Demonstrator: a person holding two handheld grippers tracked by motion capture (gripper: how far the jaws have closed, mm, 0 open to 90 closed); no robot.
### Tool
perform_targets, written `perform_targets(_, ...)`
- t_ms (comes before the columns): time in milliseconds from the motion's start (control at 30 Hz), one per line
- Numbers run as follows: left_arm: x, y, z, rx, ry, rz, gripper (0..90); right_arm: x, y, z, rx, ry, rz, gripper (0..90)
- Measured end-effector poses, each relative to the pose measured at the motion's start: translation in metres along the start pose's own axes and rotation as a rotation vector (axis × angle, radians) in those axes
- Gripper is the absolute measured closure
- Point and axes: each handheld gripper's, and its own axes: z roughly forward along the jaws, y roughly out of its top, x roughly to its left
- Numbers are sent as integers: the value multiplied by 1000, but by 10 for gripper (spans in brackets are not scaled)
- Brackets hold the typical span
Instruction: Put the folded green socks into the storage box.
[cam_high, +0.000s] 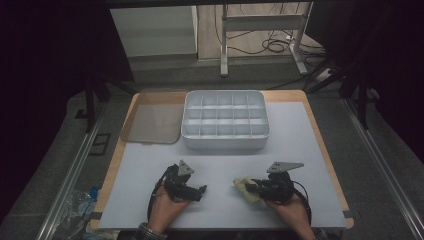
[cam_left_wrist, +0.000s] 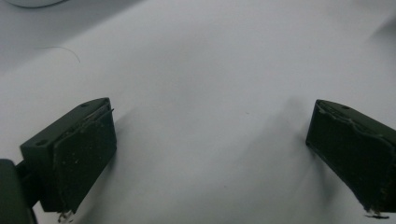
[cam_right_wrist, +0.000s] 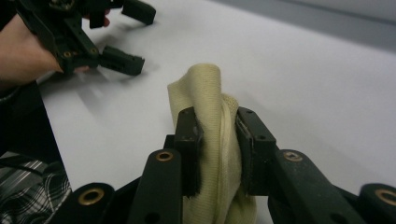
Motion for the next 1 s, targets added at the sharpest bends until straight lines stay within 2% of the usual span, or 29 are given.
perform_targets(467, 0, 0, 0, -3, 2, 0, 16, -11, 17, -10, -70, -22, 8, 720)
perform_targets(767, -1, -1, 0, -8, 5, -3, 18, -20, 27, -17, -115, -55, 5, 719)
perform_targets(1000, -1, -1, 0, -9, 7, -4, 20, -27, 34, -21, -143, -95, -17, 719)
